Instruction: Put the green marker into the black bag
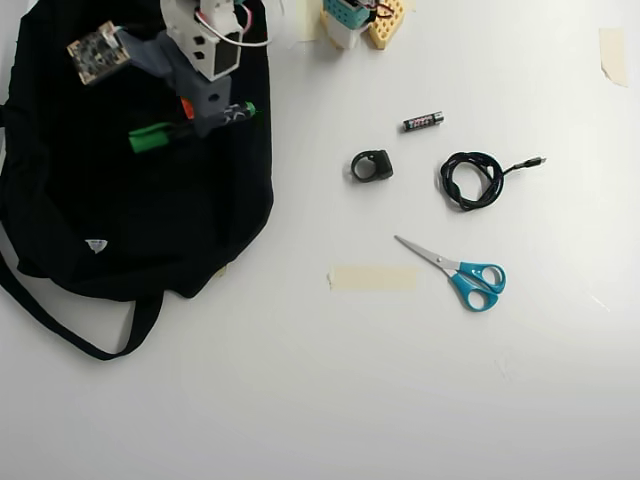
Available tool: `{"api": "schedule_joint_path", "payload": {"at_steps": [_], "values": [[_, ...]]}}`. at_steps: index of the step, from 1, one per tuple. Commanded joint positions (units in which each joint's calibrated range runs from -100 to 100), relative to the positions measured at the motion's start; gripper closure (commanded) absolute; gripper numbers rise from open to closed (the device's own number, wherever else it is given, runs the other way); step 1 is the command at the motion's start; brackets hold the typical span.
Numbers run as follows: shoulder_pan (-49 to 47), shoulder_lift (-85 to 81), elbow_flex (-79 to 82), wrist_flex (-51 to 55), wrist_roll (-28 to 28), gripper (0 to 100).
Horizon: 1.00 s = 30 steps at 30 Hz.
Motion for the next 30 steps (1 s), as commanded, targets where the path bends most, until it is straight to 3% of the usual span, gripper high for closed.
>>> {"api": "schedule_joint_path", "payload": {"at_steps": [1,8,12,20,30], "values": [[4.93,-2.03,-0.28,-0.41,-0.19,98],[15.33,-1.79,5.11,-3.59,-1.55,98],[19.37,-1.79,13.47,-11.69,-1.24,98],[21.09,-1.70,16.52,-21.42,0.97,98],[20.79,-1.70,16.61,-22.20,0.97,97]]}}
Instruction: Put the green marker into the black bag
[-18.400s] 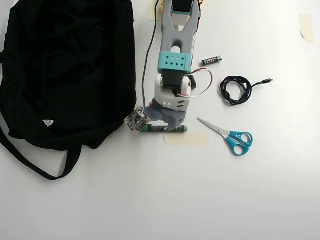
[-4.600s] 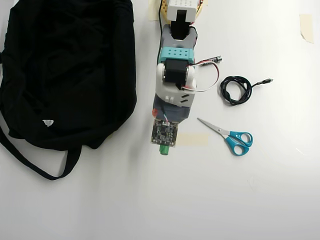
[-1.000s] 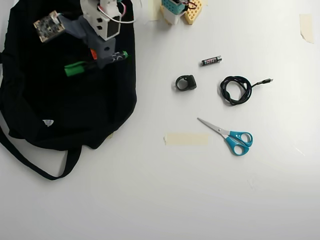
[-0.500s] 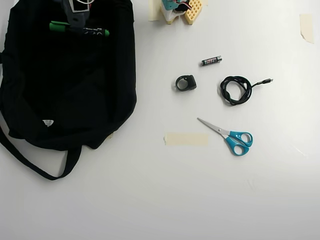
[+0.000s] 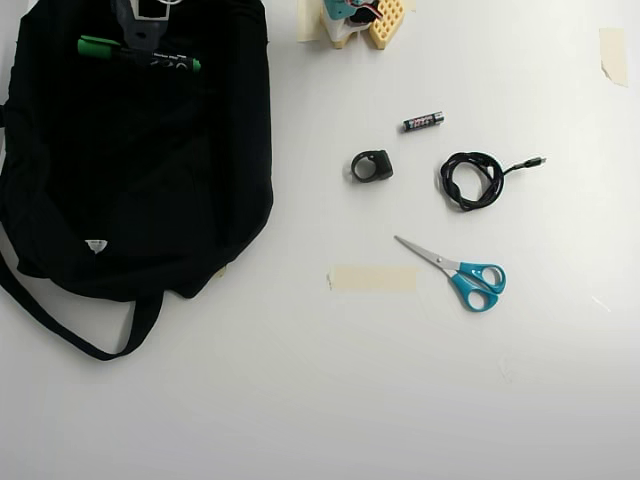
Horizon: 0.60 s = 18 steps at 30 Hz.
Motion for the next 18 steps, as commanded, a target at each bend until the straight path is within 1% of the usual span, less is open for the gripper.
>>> {"api": "schedule_joint_path", "payload": {"at_steps": [1,2,3,5,6,7,8,9,10,12,13,14,15,16,17,18], "values": [[-0.15,-1.87,-0.74,-0.90,0.33,97],[-0.37,-1.87,-1.10,-0.81,1.91,87],[-0.60,-1.87,-0.92,-0.81,2.27,77],[-1.94,-1.87,-0.38,-0.38,2.12,46],[-2.24,-1.87,-0.38,-0.30,2.01,36],[-2.32,-1.87,-0.38,-0.30,2.27,24],[-2.99,-1.87,-0.38,-0.13,2.33,16],[-4.26,-2.61,-0.29,-0.04,2.27,11],[-5.46,-3.03,-0.47,1.17,2.06,11],[-10.62,-5.35,-3.17,7.63,1.75,11],[-13.61,-9.17,-3.44,8.32,1.70,13],[-14.96,-12.32,-3.53,8.66,1.70,18],[-17.13,-18.13,-3.53,9.09,1.75,34],[-18.32,-23.69,-3.44,9.44,1.75,55],[-19.00,-26.52,-3.35,9.78,1.75,70],[-19.37,-29.50,-3.44,11.42,1.75,91]]}}
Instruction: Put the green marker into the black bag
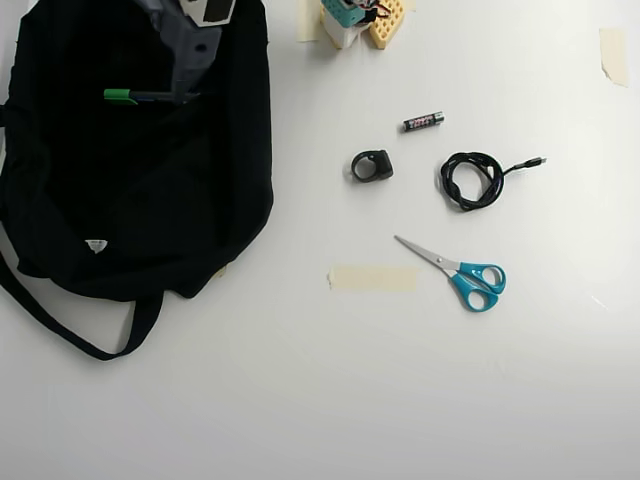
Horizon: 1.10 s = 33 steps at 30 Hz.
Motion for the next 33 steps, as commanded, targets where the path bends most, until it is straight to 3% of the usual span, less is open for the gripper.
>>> {"api": "schedule_joint_path", "payload": {"at_steps": [1,7,12,14,16,33], "values": [[-2.72,-9.41,-1.99,2.75,-0.15,97],[-17.23,-16.22,2.15,2.75,1.84,98],[-21.50,-22.19,8.79,2.75,2.36,98],[-23.44,-22.61,10.86,2.75,7.76,98],[-26.21,-23.02,12.30,2.83,9.81,98],[-38.03,-40.86,42.94,0.08,8.50,98]]}}
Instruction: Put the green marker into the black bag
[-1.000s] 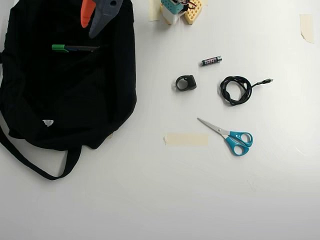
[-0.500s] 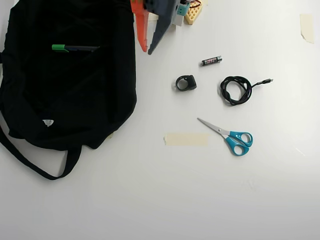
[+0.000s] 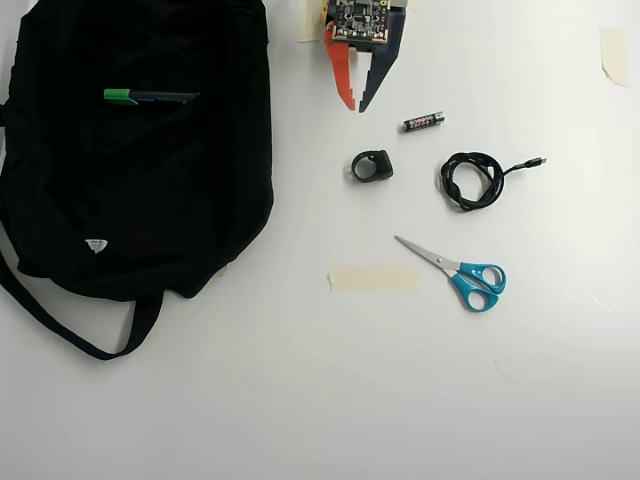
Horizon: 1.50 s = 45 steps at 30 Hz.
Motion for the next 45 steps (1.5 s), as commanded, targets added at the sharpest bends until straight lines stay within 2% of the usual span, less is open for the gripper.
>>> {"api": "schedule_joint_path", "payload": {"at_steps": [1,6,13,25,35,45], "values": [[-1.59,-5.00,6.53,-2.50,0.15,98],[-2.56,-11.39,17.49,-5.69,-0.17,98],[-5.92,-22.01,30.78,-5.78,-0.22,98],[-6.07,-34.62,49.65,-5.78,0.15,98],[-6.15,-41.93,50.01,2.23,0.25,98],[-6.30,-42.67,49.92,2.49,0.15,98]]}}
